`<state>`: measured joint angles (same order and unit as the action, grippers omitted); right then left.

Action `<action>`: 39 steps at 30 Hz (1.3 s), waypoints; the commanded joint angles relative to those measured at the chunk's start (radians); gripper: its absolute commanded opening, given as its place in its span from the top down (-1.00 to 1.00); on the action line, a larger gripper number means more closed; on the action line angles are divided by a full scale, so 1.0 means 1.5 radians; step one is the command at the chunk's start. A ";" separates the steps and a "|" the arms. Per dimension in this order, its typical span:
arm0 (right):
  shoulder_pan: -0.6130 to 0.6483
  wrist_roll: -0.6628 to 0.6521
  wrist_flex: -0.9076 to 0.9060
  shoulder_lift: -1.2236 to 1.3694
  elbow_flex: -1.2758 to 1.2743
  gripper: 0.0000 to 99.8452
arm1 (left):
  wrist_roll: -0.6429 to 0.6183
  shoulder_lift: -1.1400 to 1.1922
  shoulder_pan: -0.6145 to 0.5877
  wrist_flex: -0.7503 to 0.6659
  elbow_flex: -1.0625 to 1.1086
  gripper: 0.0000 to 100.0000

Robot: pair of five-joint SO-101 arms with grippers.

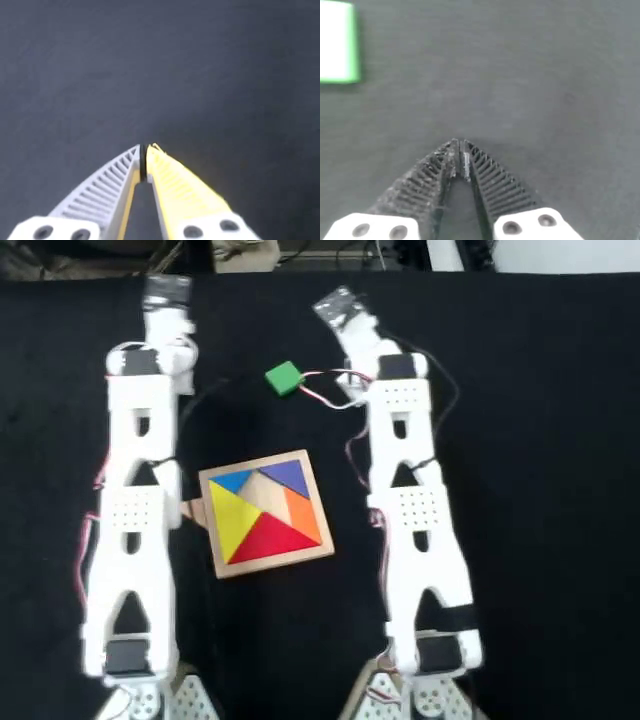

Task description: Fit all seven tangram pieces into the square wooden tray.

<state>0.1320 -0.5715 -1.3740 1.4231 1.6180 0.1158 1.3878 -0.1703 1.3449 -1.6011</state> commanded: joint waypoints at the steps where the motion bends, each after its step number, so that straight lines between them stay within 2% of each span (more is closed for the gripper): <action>1: 0.042 0.030 -0.057 -0.080 0.035 0.98 | -0.096 -0.126 -0.050 0.127 -0.043 0.94; 4: 0.037 0.122 -0.038 -0.088 0.034 0.98 | -0.167 -0.178 -0.061 0.211 -0.044 0.94; 7: 0.042 0.159 -0.033 -0.090 0.035 0.98 | -0.230 -0.199 -0.056 0.275 -0.044 0.94; 16: 0.000 0.157 0.070 -0.064 0.031 0.98 | -0.319 -0.150 -0.027 0.269 -0.040 0.94; 25: -0.009 0.152 0.226 0.001 0.034 0.98 | -0.323 -0.045 0.003 0.218 -0.040 0.94; 30: -0.009 0.152 0.394 0.063 0.035 0.98 | -0.322 -0.038 0.013 0.213 -0.040 0.94; 35: -0.009 0.152 0.695 0.144 0.027 0.98 | -0.322 -0.037 0.017 0.214 -0.039 0.94; 37: -0.009 0.155 0.734 0.171 0.034 0.98 | -0.322 -0.037 0.017 0.214 -0.039 0.94; 39: -0.008 0.170 0.722 0.174 0.032 0.98 | -0.322 -0.037 0.018 0.214 -0.039 0.94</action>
<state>0.1381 -0.3429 -0.3460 1.7008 1.6180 -0.3598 1.3479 -0.1580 1.6778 -1.6164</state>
